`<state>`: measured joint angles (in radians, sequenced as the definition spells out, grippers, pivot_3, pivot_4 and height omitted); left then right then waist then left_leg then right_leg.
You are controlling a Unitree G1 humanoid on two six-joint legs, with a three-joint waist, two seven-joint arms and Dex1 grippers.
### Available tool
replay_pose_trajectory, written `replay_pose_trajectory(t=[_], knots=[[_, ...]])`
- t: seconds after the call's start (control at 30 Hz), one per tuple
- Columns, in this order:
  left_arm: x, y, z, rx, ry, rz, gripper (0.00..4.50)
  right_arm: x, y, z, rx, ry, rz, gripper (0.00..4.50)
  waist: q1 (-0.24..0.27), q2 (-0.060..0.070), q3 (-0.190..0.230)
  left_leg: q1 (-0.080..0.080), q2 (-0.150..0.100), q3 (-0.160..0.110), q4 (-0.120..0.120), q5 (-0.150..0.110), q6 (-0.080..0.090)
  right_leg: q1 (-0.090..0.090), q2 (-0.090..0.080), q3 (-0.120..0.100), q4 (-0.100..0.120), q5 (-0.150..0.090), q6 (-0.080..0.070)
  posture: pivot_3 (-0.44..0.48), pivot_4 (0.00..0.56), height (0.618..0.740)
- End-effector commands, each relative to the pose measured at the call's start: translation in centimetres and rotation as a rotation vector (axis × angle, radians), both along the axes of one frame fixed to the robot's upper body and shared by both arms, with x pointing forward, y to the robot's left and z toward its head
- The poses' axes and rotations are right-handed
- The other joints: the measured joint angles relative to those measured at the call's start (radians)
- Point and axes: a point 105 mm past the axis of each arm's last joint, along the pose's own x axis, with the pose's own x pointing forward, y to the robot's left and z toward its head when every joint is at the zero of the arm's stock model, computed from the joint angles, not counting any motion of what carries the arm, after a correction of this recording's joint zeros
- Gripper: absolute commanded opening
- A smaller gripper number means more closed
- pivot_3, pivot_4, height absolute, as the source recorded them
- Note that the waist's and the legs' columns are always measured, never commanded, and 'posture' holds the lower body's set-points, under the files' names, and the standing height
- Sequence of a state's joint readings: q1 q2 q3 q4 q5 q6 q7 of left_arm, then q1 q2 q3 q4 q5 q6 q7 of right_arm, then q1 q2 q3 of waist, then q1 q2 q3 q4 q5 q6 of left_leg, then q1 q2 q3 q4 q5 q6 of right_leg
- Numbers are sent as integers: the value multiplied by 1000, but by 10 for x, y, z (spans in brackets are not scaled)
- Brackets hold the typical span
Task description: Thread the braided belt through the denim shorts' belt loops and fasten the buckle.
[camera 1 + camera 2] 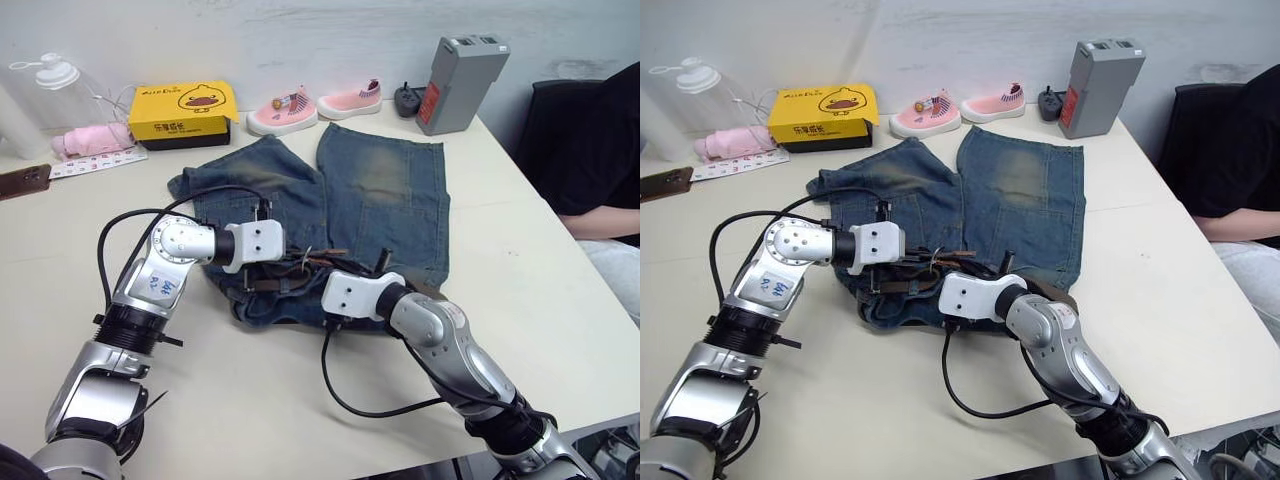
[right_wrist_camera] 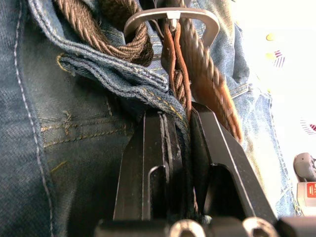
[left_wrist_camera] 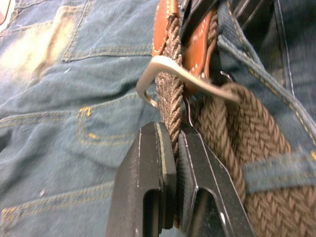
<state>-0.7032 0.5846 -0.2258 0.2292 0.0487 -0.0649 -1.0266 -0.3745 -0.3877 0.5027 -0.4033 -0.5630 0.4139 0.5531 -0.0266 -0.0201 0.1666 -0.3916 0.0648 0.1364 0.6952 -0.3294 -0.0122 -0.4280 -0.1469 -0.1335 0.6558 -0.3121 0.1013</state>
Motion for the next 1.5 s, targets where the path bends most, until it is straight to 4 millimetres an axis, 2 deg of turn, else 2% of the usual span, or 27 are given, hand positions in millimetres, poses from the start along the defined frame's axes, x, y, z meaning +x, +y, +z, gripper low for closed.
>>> replay_pose_trajectory(t=[0.03,0.1,0.17,0.2,0.3,0.37,0.4,0.43,0.6,0.7,0.8,0.93,1.03,1.1,1.13,1.17,1.33,1.5], knots=[[-4,-16,-3,-15,6,-37,0,-5,6,12,30,-32,35,11,0,0,0,0,0,0,0,0,0,0,0,0,0,0,0,0,150,698],[-1,-23,-6,-57,21,-21,0,-7,4,6,23,4,35,11,0,0,0,0,0,0,0,0,0,0,0,0,0,0,0,0,150,698],[0,-30,-12,-84,43,-10,0,-11,1,0,40,73,32,1070,3,0,0,0,0,0,1,0,0,0,0,0,0,0,0,0,150,698],[-1,-31,-14,-88,50,-9,0,-12,-1,-2,48,96,29,1378,5,0,0,0,0,-1,2,0,0,1,0,0,1,0,0,0,150,698],[-6,-35,-24,-101,86,-13,0,-19,-10,-8,75,220,24,2818,4,0,0,-1,0,-1,3,-1,1,1,0,0,1,0,0,0,150,698],[-9,-36,-30,-101,99,-14,0,-25,-19,-3,112,291,32,3964,4,-1,0,-1,0,-1,3,-1,1,1,0,0,1,0,0,0,150,698],[-9,-36,-32,-101,102,-13,0,-27,-24,1,127,310,35,4398,4,-1,0,0,0,-1,3,-1,1,1,0,0,1,0,0,0,150,698],[-9,-36,-32,-103,105,-10,0,-30,-27,6,139,331,45,4459,4,-1,0,0,0,-1,3,-1,1,1,0,0,1,0,0,0,150,698],[-11,-36,-35,-104,111,-5,0,-42,-42,33,208,387,103,4459,6,-1,0,0,0,-2,3,-1,2,2,0,0,1,0,0,0,150,698],[-11,-36,-36,-104,112,-7,0,-33,-48,52,261,341,98,4459,6,-1,0,0,0,-2,3,-1,2,2,0,0,1,0,0,0,150,698],[-12,-37,-36,-101,108,-11,0,-12,-58,49,163,240,18,4459,5,-1,0,0,0,-2,3,-1,2,2,0,0,1,0,0,0,150,698],[-13,-37,-33,-101,99,-16,0,0,-58,36,57,189,-11,4459,7,-1,0,0,0,-1,2,-1,2,2,0,0,0,0,0,0,150,698],[-14,-36,-32,-99,94,-14,0,3,-54,30,30,179,-4,3656,6,-1,0,0,0,-1,2,-1,2,1,0,0,0,0,0,0,150,698],[-14,-36,-32,-97,92,-12,0,4,-52,28,19,171,2,2806,7,-1,0,0,0,-1,3,-1,2,1,0,0,0,0,0,0,150,698],[-14,-35,-32,-96,91,-11,0,3,-50,27,15,169,6,2671,6,-1,0,0,0,-1,3,-1,2,1,0,0,0,0,0,0,150,698],[-14,-35,-32,-96,91,-10,0,3,-49,26,11,166,10,2125,6,-1,0,0,0,-1,3,-1,2,2,-1,0,0,0,0,0,150,698],[-14,-34,-32,-92,90,-7,0,2,-45,22,-9,166,19,61,5,-1,0,0,0,-1,3,-1,2,1,0,0,0,0,0,0,150,698],[-12,-32,-32,-88,90,11,0,1,-44,19,-16,171,15,61,5,-1,0,0,0,-1,3,-1,2,2,0,0,1,0,0,0,150,698]])
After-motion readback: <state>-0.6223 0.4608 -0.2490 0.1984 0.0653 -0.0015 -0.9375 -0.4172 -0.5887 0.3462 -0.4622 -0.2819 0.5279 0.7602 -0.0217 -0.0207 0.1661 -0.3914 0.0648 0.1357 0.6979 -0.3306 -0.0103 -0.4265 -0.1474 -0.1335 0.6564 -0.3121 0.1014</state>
